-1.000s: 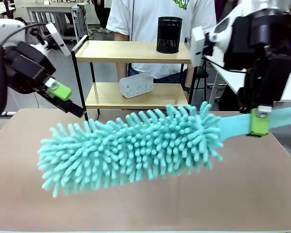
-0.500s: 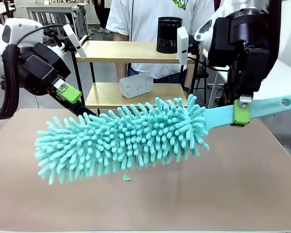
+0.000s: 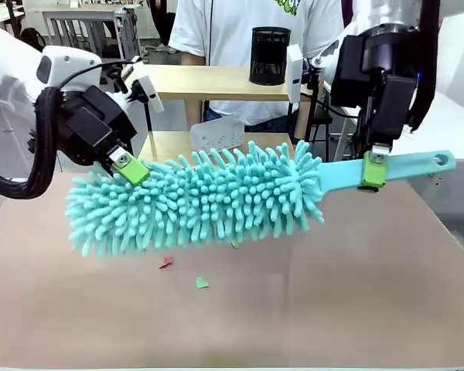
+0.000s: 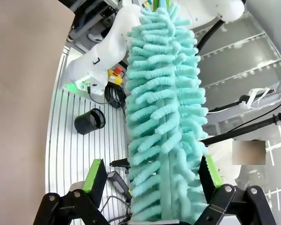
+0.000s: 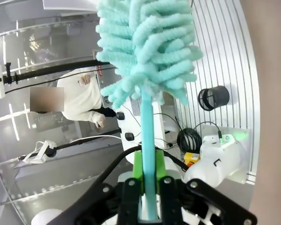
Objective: Clean the shelf.
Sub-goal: Hand the Duster back to the human.
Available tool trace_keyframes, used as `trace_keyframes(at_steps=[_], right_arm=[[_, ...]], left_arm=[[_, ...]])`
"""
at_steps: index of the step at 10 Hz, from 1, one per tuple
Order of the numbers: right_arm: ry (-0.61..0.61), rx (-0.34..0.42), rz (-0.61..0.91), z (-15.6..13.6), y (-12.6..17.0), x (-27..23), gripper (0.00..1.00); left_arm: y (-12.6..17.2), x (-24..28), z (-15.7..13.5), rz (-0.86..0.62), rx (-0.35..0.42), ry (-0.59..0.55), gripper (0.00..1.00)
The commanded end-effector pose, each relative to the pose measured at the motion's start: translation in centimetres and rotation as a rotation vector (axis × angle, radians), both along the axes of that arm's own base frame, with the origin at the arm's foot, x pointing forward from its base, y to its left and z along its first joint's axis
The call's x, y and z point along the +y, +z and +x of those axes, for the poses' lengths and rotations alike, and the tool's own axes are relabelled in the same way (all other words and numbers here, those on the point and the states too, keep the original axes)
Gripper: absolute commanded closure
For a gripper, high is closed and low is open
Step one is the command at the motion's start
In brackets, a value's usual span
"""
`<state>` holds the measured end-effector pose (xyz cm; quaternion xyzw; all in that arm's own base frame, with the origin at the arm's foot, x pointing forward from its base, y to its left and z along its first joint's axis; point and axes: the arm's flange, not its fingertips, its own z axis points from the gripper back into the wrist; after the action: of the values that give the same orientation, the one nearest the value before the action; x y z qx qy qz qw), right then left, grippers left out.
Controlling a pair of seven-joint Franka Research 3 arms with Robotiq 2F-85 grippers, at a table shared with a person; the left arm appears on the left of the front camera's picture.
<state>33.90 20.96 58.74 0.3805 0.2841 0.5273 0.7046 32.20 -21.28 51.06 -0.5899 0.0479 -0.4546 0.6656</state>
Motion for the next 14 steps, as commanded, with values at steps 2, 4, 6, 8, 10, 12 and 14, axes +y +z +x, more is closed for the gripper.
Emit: trace_keyframes(at_steps=[2,4,6,8,10,12,14], right_arm=[[-0.037,0.010,0.074,1.71,0.54,-0.58,0.88],[-0.045,0.022,0.065,2.04,0.25,-0.82,0.88],[-0.049,0.030,0.064,2.28,0.08,-0.83,0.88],[-0.053,0.030,0.059,2.38,0.03,-0.75,0.88],[-0.054,0.030,0.053,2.37,0.03,-0.67,0.88],[-0.062,0.027,0.048,2.28,0.03,-0.74,0.88],[-0.065,0.025,0.052,2.15,0.03,-0.95,0.88]], left_arm=[[0.01,-1.07,1.03,0.036,-0.004,-0.027,0.00],[-0.03,-1.16,1.41,0.022,0.011,-0.039,0.00],[-0.02,-1.16,1.37,0.021,0.006,-0.051,0.00],[-0.09,-1.13,1.29,0.033,0.005,-0.063,0.00],[-0.04,-1.22,1.00,0.051,-0.008,-0.073,0.00],[-0.10,-1.43,0.83,0.069,-0.028,-0.113,0.60],[-0.14,-1.50,0.81,0.075,-0.036,-0.111,0.65]])
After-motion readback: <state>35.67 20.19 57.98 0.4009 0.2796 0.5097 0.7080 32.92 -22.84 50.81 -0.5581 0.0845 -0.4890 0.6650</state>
